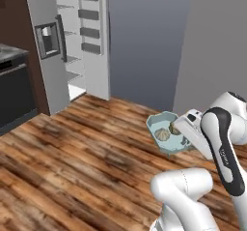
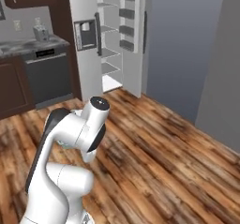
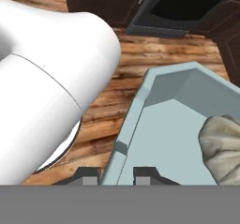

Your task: Place two dumplings into each of the tupperware containers and then place the containers in the fridge.

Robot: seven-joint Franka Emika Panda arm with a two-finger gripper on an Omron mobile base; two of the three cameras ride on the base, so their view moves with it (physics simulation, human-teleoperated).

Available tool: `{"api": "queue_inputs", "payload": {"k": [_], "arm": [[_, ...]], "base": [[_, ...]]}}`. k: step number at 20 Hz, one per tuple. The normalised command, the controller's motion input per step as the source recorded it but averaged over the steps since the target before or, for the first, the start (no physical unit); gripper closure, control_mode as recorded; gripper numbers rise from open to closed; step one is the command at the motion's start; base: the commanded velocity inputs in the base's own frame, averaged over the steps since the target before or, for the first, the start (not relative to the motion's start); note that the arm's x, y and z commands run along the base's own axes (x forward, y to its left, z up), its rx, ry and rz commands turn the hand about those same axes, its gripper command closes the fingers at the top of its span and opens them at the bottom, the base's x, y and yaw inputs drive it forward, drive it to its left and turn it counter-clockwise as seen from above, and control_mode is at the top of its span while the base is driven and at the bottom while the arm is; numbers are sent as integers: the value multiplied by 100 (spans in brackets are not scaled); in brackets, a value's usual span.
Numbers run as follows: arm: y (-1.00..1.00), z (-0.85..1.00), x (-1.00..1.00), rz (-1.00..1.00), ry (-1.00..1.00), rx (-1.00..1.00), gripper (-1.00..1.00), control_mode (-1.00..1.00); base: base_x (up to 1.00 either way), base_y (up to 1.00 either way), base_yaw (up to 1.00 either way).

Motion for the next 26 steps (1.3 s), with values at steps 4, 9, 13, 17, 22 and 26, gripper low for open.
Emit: {"api": "queue_inputs", "payload": {"k": [4, 9, 13, 17, 22, 26], "arm": [[0, 0, 0, 0, 0, 0, 100, 100], [0, 0, 0, 0, 0, 0, 100, 100], [0, 0, 0, 0, 0, 0, 100, 100], [0, 0, 0, 0, 0, 0, 100, 100], [0, 0, 0, 0, 0, 0, 100, 100], [0, 0, 0, 0, 0, 0, 100, 100]], "base": [[100, 9, 13], [100, 3, 12], [100, 0, 13], [100, 0, 13], [100, 0, 12], [100, 0, 8]]}}
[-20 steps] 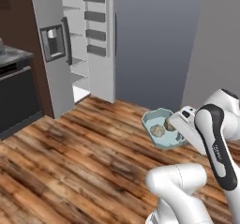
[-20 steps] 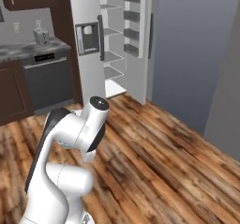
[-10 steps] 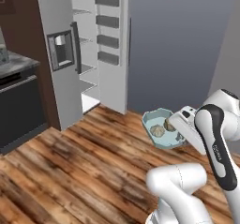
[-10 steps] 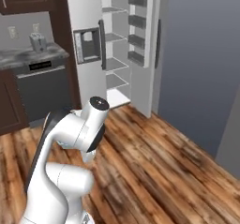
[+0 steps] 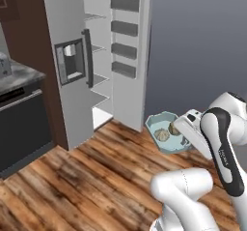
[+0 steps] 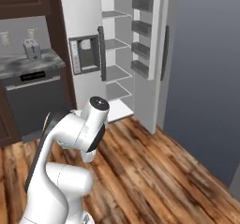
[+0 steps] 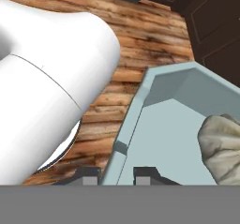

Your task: Place two dumplings into each of the tupperware containers and then place the containers in the fridge.

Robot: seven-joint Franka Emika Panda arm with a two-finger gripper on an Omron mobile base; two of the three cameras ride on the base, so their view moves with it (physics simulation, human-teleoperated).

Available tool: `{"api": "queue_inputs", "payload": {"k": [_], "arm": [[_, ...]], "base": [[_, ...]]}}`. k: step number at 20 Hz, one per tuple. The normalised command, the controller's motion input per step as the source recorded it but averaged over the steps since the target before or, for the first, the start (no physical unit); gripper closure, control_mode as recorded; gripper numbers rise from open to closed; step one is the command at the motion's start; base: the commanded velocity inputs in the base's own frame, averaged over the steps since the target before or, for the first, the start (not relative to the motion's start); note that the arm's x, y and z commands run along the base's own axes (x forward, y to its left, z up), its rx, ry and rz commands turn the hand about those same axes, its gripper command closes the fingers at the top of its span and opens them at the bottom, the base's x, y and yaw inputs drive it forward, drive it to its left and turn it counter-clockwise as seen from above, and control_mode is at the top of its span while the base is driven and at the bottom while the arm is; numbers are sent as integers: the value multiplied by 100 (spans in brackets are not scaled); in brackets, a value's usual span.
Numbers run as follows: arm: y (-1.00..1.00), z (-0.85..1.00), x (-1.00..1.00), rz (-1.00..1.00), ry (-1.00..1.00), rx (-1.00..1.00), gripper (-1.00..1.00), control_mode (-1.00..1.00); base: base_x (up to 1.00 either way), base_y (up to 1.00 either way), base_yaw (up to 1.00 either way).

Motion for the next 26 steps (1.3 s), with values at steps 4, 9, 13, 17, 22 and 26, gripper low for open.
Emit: {"api": "queue_inputs", "payload": {"k": [4, 9, 13, 17, 22, 26], "arm": [[0, 0, 0, 0, 0, 0, 100, 100], [0, 0, 0, 0, 0, 0, 100, 100], [0, 0, 0, 0, 0, 0, 100, 100], [0, 0, 0, 0, 0, 0, 100, 100], [0, 0, 0, 0, 0, 0, 100, 100], [0, 0, 0, 0, 0, 0, 100, 100]], "base": [[100, 0, 4], [100, 0, 5], [100, -1, 5], [100, 0, 4], [100, -3, 3], [100, -22, 2]]}}
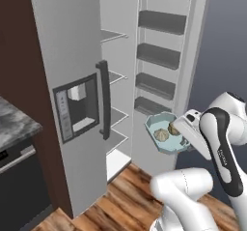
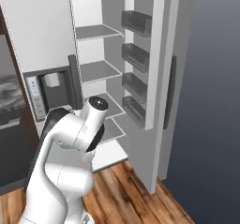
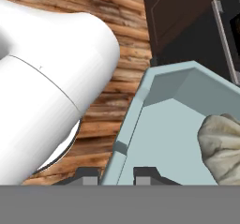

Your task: Place two dumplings into each of the tupperware containers and then place the containers in the fridge.

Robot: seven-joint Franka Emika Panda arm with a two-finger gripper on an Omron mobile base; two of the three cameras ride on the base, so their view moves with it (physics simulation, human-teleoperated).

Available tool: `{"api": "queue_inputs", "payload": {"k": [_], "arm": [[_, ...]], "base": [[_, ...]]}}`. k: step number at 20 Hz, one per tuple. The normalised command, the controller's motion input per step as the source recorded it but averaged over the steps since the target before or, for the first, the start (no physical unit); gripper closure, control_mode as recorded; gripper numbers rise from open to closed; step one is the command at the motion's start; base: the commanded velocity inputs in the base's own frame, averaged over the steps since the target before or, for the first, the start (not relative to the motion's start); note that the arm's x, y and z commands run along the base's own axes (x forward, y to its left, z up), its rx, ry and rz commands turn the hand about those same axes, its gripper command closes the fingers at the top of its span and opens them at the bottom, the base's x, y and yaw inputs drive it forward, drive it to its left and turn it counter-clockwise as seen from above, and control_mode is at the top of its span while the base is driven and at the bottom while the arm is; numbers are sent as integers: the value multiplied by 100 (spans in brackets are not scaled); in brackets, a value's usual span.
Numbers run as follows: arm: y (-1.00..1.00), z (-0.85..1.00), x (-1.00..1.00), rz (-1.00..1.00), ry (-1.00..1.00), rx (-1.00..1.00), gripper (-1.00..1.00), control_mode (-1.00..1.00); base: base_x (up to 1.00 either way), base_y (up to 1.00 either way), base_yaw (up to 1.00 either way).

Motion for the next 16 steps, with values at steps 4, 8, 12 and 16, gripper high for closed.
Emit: {"api": "queue_inputs", "payload": {"k": [4, 8, 12, 16], "arm": [[0, 0, 0, 0, 0, 0, 100, 100], [0, 0, 0, 0, 0, 0, 100, 100], [0, 0, 0, 0, 0, 0, 100, 100], [0, 0, 0, 0, 0, 0, 100, 100]], "base": [[84, -25, 6], [53, -2, 11], [73, 9, 11], [87, 0, 7]]}}
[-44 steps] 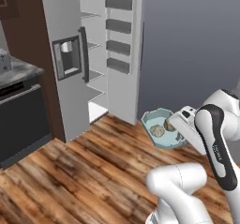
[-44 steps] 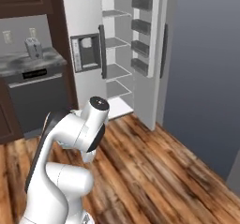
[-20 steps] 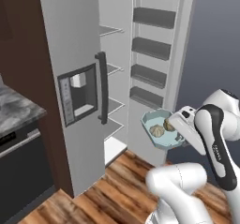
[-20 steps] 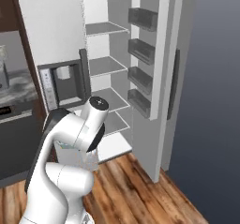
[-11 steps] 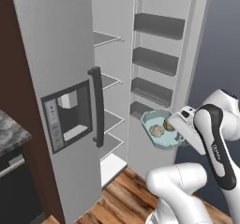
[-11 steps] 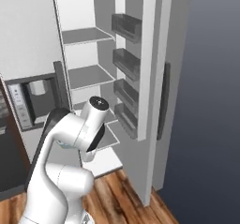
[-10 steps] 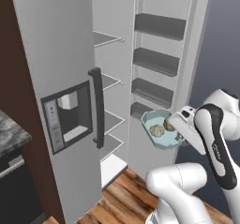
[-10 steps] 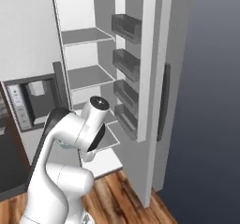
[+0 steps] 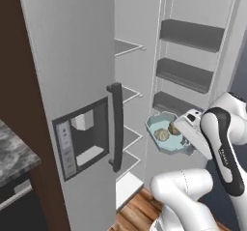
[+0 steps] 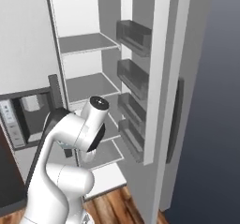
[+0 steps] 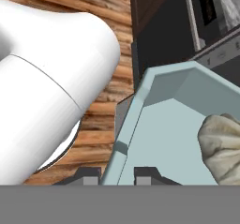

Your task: Place two dumplings into each of the tupperware containers and then place the containers in the fridge.

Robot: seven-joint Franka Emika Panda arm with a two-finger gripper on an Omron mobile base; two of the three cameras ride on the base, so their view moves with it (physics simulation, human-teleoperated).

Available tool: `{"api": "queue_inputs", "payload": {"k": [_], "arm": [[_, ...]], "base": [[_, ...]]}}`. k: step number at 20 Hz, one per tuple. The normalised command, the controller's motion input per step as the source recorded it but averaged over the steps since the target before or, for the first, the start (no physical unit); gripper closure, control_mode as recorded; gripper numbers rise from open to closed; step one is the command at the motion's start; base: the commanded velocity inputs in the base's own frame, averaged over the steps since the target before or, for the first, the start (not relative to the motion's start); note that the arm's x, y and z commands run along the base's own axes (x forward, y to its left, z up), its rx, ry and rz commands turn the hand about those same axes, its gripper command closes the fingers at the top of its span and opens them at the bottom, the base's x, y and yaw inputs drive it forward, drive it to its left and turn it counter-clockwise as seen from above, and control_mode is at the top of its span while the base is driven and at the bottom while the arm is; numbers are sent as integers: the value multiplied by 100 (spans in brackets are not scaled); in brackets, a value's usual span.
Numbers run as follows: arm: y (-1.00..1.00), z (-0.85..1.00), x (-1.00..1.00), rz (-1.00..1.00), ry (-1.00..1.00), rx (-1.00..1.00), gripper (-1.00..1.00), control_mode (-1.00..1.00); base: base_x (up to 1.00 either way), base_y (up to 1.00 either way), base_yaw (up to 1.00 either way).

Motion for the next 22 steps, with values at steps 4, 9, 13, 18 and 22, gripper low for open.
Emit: {"api": "queue_inputs", "payload": {"k": [4, 9, 13, 18, 22], "arm": [[0, 0, 0, 0, 0, 0, 100, 100], [0, 0, 0, 0, 0, 0, 100, 100], [0, 0, 0, 0, 0, 0, 100, 100], [0, 0, 0, 0, 0, 0, 100, 100], [0, 0, 0, 0, 0, 0, 100, 100]], "base": [[71, 0, 4], [17, 1, 17], [26, 0, 31], [58, 0, 32], [18, -12, 31]]}}
